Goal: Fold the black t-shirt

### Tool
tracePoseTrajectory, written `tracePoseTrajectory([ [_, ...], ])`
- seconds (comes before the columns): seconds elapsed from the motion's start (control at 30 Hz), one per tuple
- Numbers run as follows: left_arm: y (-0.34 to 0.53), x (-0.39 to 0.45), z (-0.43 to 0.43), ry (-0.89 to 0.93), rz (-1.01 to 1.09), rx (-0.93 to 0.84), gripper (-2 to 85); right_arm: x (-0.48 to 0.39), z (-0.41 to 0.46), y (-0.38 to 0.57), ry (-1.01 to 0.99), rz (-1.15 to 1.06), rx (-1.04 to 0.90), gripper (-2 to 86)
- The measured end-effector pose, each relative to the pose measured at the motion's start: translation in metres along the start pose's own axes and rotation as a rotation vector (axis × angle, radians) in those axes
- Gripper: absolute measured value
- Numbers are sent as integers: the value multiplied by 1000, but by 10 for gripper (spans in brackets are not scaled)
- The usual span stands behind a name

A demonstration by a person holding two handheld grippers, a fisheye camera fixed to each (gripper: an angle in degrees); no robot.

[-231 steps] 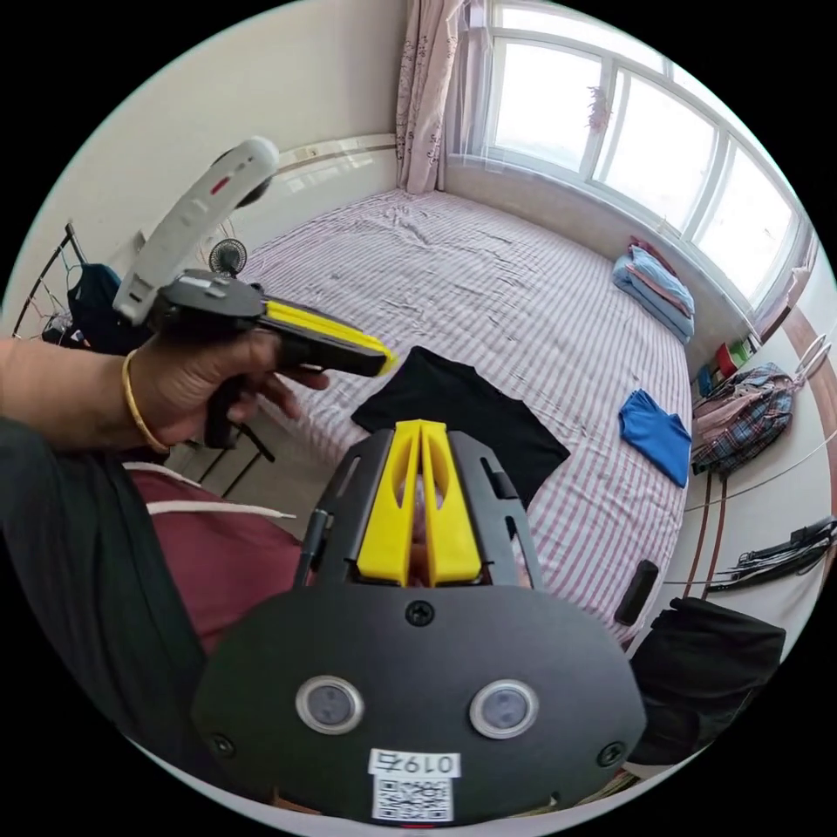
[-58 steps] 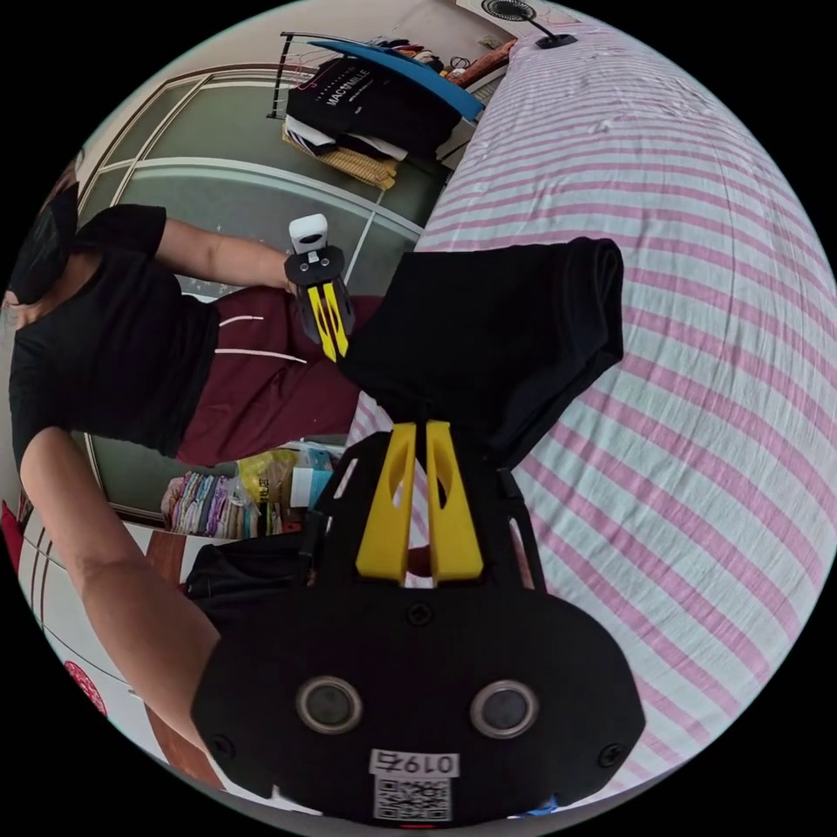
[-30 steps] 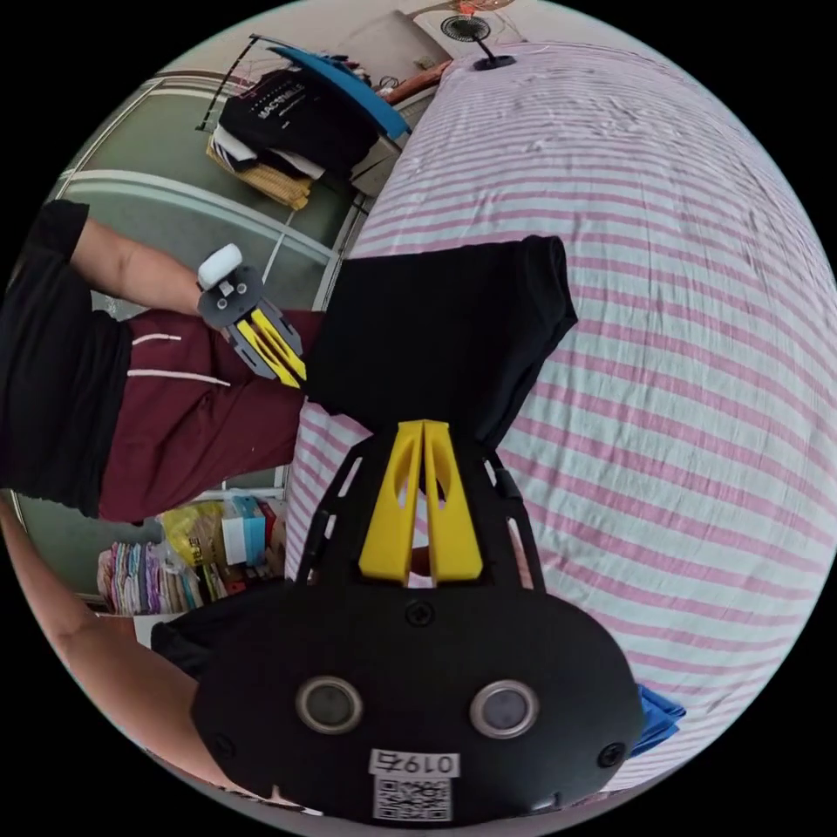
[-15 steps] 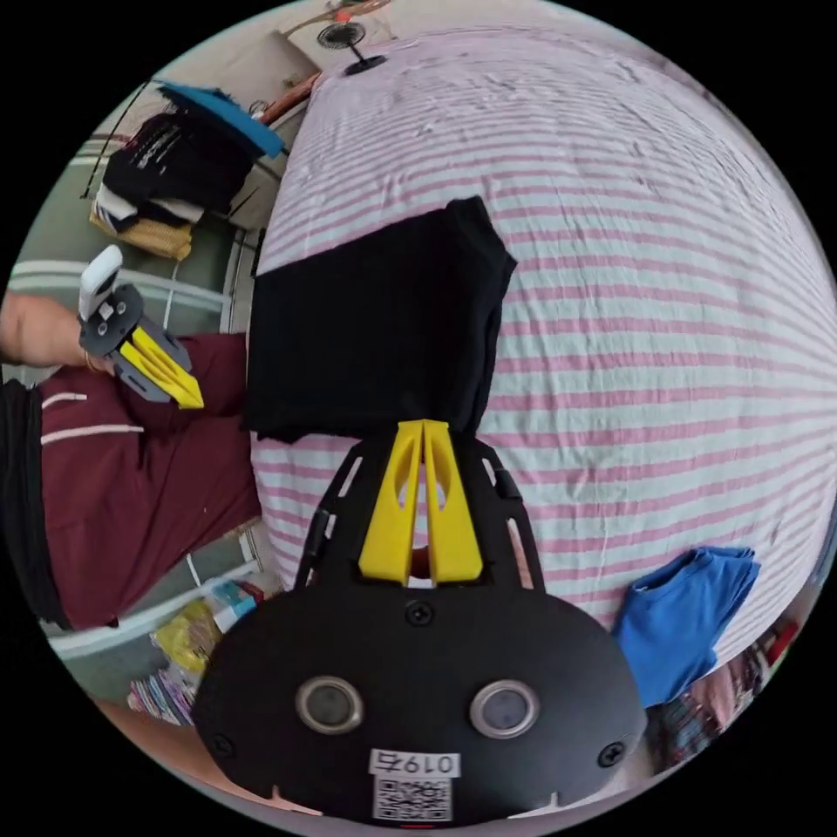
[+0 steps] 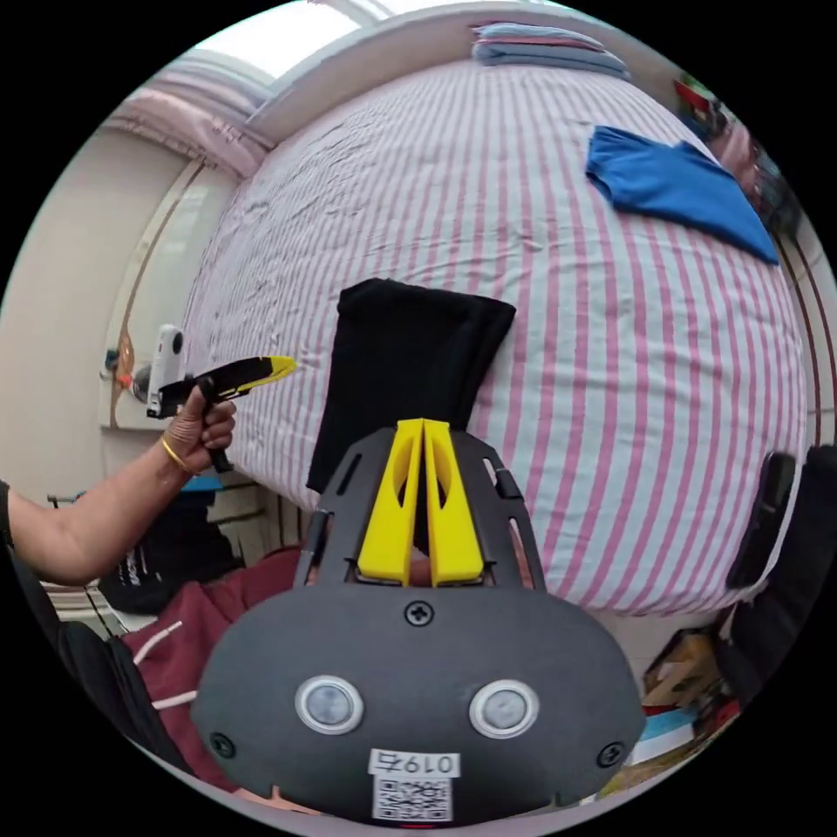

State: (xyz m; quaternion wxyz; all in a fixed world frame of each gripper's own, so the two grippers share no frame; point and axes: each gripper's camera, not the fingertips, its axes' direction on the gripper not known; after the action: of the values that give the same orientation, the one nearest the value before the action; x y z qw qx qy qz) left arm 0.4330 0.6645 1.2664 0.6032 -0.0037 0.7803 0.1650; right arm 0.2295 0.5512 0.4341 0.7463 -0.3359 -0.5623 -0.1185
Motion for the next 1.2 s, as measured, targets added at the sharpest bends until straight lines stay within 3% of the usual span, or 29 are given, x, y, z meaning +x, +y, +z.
tracePoseTrajectory([
  [0.1, -61, -25, 6, 82, 22, -103, 130, -19, 2, 19, -6, 61, 66, -8],
  [0.3, -148, -22, 28, 81, 155, -311, 114, -130, 51, 54, 253, -244, -12, 8],
  [0.47, -185, -17, 46, 54, 158, -414, 87, -184, 107, 64, 300, -371, -121, 20],
  [0.7, -209, -16, 55, 58, 141, -435, 35, -232, 149, 75, 494, -358, -179, 149],
  [0.83, -221, -16, 58, 63, 139, -444, 23, -259, 182, 88, 649, -418, -242, 132],
  [1.2, -246, -16, 72, 103, 109, -482, 19, -260, 218, 75, 735, -375, -329, 40],
])
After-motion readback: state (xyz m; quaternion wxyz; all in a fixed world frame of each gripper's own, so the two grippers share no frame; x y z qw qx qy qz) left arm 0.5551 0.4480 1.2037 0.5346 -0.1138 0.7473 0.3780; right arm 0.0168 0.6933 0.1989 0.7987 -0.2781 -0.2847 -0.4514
